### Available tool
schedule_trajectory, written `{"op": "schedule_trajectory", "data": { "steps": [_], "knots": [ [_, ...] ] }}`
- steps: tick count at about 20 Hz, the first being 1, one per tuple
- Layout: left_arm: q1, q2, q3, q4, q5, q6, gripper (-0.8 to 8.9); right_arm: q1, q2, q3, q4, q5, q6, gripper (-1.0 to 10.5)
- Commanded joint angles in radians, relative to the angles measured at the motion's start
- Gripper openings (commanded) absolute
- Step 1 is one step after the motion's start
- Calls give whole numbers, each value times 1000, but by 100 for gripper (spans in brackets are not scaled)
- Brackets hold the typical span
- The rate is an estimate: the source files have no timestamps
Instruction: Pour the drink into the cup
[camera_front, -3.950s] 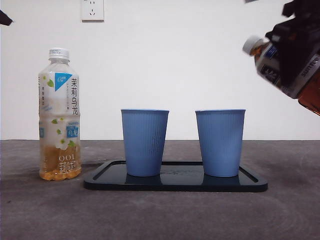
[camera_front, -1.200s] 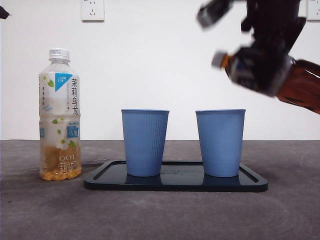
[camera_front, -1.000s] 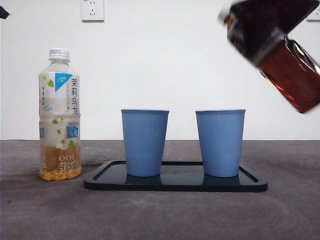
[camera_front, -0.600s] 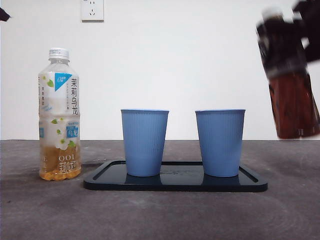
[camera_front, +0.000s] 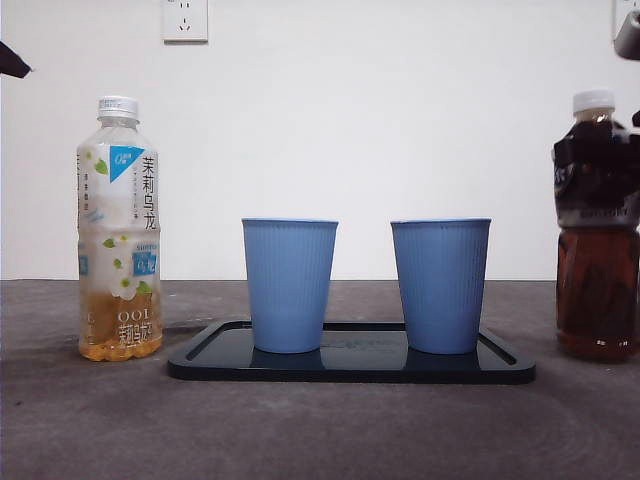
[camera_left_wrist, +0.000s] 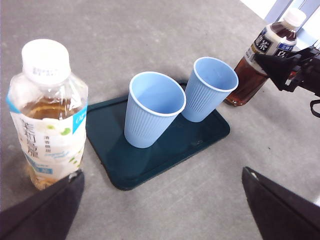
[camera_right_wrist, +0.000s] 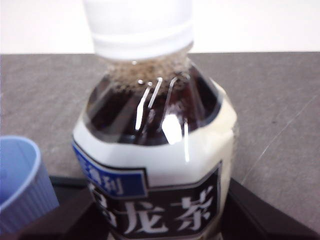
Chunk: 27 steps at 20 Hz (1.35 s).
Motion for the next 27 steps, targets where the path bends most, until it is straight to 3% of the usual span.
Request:
{"op": "schedule_trajectory", "data": {
  "steps": [1, 7, 10, 14, 19, 24, 27],
  "knots": [
    [-4, 13, 18, 12, 1, 16, 498, -8, 38, 24, 85, 1, 10, 198],
    [-4, 15, 18, 13, 1, 16, 498, -11, 77, 25, 141, -23, 7, 214],
    [-4, 15, 18, 11, 1, 16, 498, -11, 75, 25, 122, -22, -6, 422],
    [-4, 15, 18, 10, 1, 16, 498, -11, 16, 26, 61, -22, -5, 466],
    [-4, 26, 18, 11, 1, 16, 498, 13, -238, 84, -387, -23, 79, 486],
    [-4, 66, 18, 11, -51, 16, 490, 97, -521, 309, -1000, -23, 129, 486],
    [-4, 82, 11, 15, -60, 16, 490, 142, -627, 443, -1236, -30, 139, 486]
  ]
}}
